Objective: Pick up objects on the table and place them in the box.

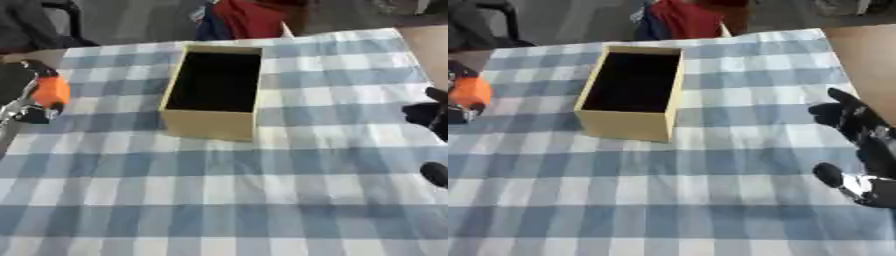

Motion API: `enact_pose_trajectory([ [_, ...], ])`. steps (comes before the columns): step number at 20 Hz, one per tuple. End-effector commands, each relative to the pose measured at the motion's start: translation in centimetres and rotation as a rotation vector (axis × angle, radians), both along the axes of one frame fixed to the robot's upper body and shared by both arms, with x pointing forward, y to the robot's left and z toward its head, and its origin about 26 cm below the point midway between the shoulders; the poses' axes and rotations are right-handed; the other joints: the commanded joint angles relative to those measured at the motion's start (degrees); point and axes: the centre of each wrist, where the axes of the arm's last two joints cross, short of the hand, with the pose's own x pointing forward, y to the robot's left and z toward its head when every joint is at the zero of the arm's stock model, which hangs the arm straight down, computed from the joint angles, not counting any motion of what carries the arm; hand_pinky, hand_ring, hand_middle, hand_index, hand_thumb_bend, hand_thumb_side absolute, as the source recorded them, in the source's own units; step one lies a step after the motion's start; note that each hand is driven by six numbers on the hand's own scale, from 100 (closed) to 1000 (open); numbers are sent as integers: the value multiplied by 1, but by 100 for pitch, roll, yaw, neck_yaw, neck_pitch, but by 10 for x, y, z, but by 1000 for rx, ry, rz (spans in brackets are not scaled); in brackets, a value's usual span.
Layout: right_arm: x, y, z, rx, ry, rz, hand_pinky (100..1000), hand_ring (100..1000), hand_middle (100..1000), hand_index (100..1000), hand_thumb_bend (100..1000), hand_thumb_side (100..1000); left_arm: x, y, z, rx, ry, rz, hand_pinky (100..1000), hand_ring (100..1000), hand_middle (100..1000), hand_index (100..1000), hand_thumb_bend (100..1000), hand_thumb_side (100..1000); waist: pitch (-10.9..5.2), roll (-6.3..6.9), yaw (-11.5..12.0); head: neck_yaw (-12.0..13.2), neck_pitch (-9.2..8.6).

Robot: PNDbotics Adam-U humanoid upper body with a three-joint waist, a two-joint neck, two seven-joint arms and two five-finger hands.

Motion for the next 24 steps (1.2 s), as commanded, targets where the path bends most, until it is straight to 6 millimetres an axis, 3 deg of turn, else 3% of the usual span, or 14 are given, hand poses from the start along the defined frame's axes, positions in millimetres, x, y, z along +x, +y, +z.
enact_pose_trajectory([
  [1, 0, -3, 10, -20, -30, -3, 876, 871, 771, 1000, 651, 525, -5, -21, 47, 50, -71, -110, 628, 547, 477, 632, 254, 100, -143, 2, 9, -29, -40],
  [7, 0, 0, 9, -20, -31, 6, 876, 871, 771, 1000, 650, 531, 5, -101, 80, 87, -69, -380, 645, 560, 489, 643, 222, 100, -162, -13, 6, -14, -52],
  [12, -1, 2, 9, -15, -29, 16, 876, 871, 771, 1000, 648, 535, 22, -150, 83, 101, -16, -539, 667, 581, 511, 660, 194, 110, -174, -15, -45, 40, -47],
  [18, -1, 5, 9, -11, -28, 27, 877, 872, 771, 1000, 643, 540, 39, -177, 70, 98, 52, -603, 693, 597, 530, 674, 143, 129, -157, -2, -94, 42, -70],
  [22, -2, 6, 10, -8, -29, 31, 877, 872, 772, 1000, 642, 543, 50, -186, 56, 92, 104, -625, 726, 664, 606, 736, 163, 140, -152, 10, -121, 58, -92],
  [24, -2, 6, 10, -7, -29, 32, 877, 872, 772, 1000, 641, 545, 52, -190, 51, 98, 129, -640, 770, 743, 696, 807, 194, 150, -147, 15, -129, 62, -99],
])
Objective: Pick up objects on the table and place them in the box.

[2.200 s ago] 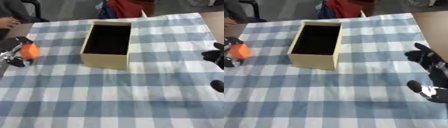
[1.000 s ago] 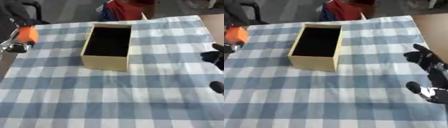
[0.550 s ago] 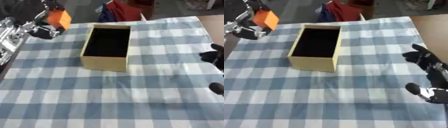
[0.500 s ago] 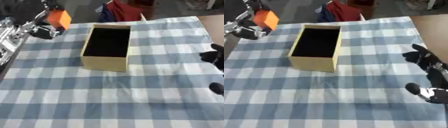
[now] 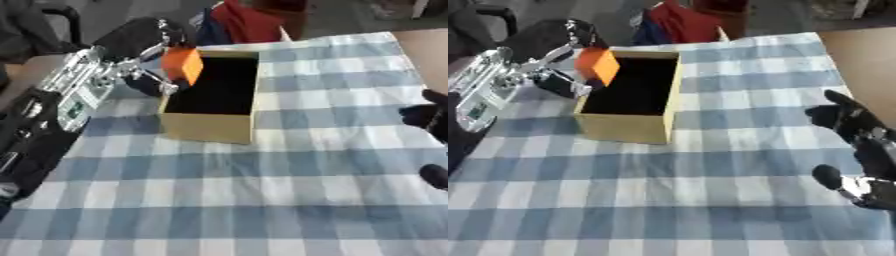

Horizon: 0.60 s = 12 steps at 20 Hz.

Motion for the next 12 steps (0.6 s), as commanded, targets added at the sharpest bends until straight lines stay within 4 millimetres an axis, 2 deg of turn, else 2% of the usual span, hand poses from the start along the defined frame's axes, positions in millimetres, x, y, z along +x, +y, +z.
enact_pose_trajectory([
  [1, -1, 1, 11, 0, -34, 10, 877, 872, 772, 1000, 641, 546, 2, -3, 6, 28, 1, -18, 791, 770, 741, 838, 226, 152, -103, -13, 6, 20, -81],
  [4, -2, 0, 11, 1, -36, 7, 877, 872, 772, 1000, 641, 545, 1, -3, 3, 10, 22, -35, 834, 820, 814, 884, 296, 137, -98, -18, 21, 13, -97],
  [5, -2, 0, 11, 2, -36, 7, 877, 872, 772, 1000, 641, 545, -1, -3, 5, -7, 15, -44, 847, 839, 841, 896, 309, 274, -96, -23, 24, 2, -104],
  [7, -2, 0, 11, 4, -36, 3, 877, 873, 772, 1000, 641, 542, -7, -3, 12, -60, -26, -68, 859, 855, 855, 902, 305, 409, -90, -34, 39, -26, -109],
  [9, -2, -1, 12, 4, -36, 0, 877, 873, 772, 1000, 642, 544, -16, -2, 22, -131, -84, -93, 867, 860, 866, 907, 332, 497, -91, -43, 67, -48, -111],
  [12, -2, -1, 12, 3, -38, -3, 877, 872, 772, 1000, 642, 546, -33, -1, 39, -207, -166, -127, 872, 872, 884, 915, 379, 543, -101, -44, 114, -69, -136],
])
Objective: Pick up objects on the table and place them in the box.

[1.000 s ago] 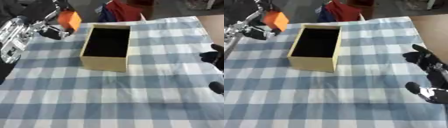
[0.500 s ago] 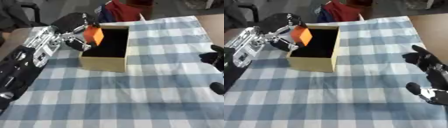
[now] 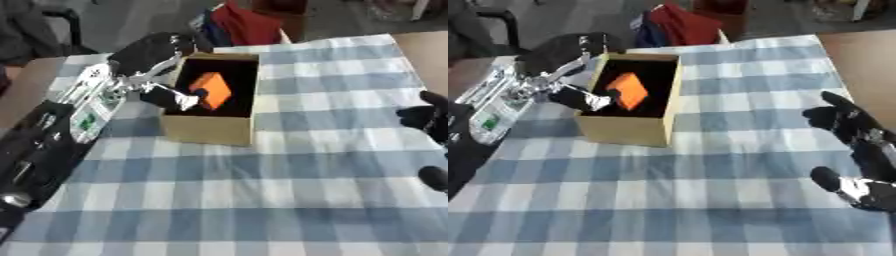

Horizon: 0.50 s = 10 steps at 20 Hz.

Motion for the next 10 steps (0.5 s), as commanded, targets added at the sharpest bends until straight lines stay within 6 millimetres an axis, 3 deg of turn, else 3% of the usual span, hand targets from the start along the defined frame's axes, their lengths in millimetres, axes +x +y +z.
enact_pose_trajectory([
  [1, -1, -2, 10, 3, -34, -6, 877, 873, 773, 1000, 642, 546, -21, 8, 34, -57, -119, -11, 872, 870, 884, 916, 360, 527, -110, -14, 19, -41, -99],
  [4, -2, -3, 10, 5, -36, -11, 877, 872, 773, 1000, 643, 546, -39, 9, 43, -120, -168, -36, 865, 846, 850, 908, 222, 382, -115, -28, 48, -73, -104],
  [5, -2, -3, 10, 6, -36, -15, 876, 872, 773, 1000, 643, 548, -48, 10, 46, -147, -188, -46, 864, 824, 820, 898, 100, 267, -117, -37, 76, -84, -109],
  [6, -2, -4, 10, 7, -36, -19, 876, 872, 773, 1000, 642, 548, -58, 11, 48, -184, -209, -62, 864, 817, 810, 893, 100, 245, -117, -43, 101, -99, -115],
  [7, -2, -5, 10, 8, -36, -23, 876, 872, 773, 1000, 643, 548, -68, 12, 49, -229, -222, -82, 869, 802, 786, 881, 100, 245, -115, -51, 132, -117, -115],
  [10, -2, -7, 10, 9, -38, -31, 876, 872, 774, 1000, 644, 547, -95, 17, 44, -435, -240, -147, 877, 771, 746, 856, 100, 356, -115, -74, 240, -163, -87],
])
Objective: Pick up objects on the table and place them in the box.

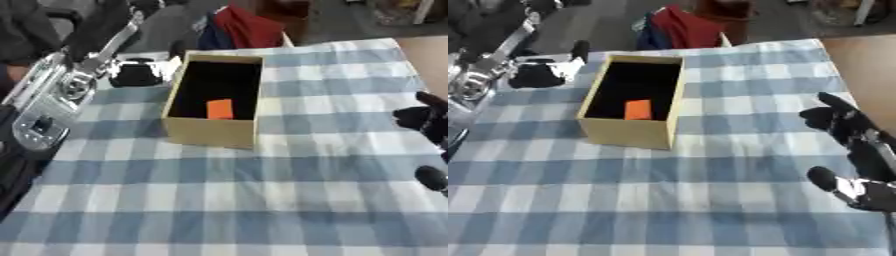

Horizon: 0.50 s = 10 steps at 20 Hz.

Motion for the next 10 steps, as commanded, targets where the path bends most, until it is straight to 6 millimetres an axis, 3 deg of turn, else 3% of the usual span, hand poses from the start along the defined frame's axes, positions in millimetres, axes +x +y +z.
enact_pose_trajectory([
  [1, -2, -4, 10, -3, -35, -15, 876, 872, 774, 1000, 645, 546, -26, 9, 17, -172, -85, -71, 877, 757, 728, 844, 100, 414, -119, -25, 45, -52, -38],
  [3, -2, -5, 9, 0, -35, -24, 875, 873, 774, 1000, 645, 547, -29, 18, 5, -307, -89, -119, 881, 739, 702, 830, 100, 468, -130, -41, 87, -68, -26],
  [10, -2, -7, 9, 5, -37, -39, 875, 873, 774, 1000, 647, 543, -34, 31, -42, -577, -57, -208, 897, 720, 676, 813, 100, 519, -140, -89, 167, -91, 128],
])
